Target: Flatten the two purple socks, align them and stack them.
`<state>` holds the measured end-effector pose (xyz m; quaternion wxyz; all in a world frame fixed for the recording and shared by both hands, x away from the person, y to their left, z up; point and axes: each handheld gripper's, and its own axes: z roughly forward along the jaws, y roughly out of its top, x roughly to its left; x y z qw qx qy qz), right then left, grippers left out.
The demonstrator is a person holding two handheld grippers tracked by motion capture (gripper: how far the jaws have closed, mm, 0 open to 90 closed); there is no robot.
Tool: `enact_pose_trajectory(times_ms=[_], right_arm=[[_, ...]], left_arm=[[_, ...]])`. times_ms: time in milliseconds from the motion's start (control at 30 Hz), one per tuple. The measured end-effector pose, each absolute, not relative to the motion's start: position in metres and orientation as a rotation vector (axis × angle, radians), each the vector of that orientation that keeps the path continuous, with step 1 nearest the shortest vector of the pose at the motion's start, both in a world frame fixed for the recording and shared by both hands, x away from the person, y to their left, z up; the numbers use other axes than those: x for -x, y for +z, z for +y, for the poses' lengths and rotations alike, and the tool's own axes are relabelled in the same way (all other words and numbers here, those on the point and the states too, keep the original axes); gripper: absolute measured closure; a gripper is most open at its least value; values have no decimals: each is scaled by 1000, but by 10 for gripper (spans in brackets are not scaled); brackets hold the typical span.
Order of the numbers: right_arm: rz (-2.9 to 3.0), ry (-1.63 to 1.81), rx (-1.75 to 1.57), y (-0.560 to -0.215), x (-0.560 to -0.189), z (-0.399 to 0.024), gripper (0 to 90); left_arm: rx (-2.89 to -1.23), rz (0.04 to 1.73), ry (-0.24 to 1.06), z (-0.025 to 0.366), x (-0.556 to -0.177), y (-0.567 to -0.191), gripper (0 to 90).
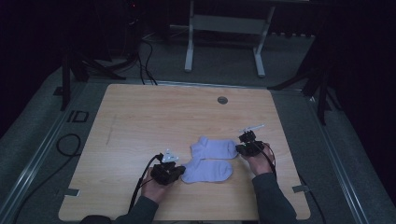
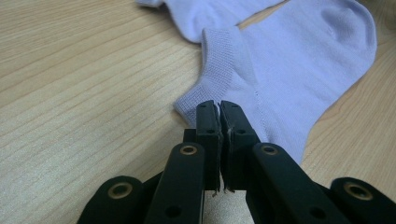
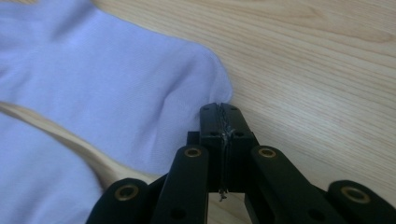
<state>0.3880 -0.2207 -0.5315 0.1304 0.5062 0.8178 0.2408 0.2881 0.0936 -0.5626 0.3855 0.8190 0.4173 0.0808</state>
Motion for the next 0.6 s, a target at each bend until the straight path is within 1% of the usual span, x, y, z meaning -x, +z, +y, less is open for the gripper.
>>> enact_pose_trajectory(times_ms=[200,267,367,400,500,600], right_arm=[[2378,657,-1469,-536,-387,-224,886],[2375,651,-1473,-537,-387,-227,873],[2354,659,-1482,-532,-386,-233,778],[2346,666,-1477,-529,-386,-235,765],[2361,731,-1422,-519,-384,-235,689],[2383,760,-1347,-510,-382,-230,643]], left_arm=[[-2087,1062,202,94,-288,-563,869],[-2087,1061,199,94,-289,-563,868],[-2087,1060,199,94,-289,-563,868],[-2086,1060,198,94,-289,-563,868],[-2085,1058,198,94,-289,-563,866],[-2085,1058,198,94,-289,-563,865]])
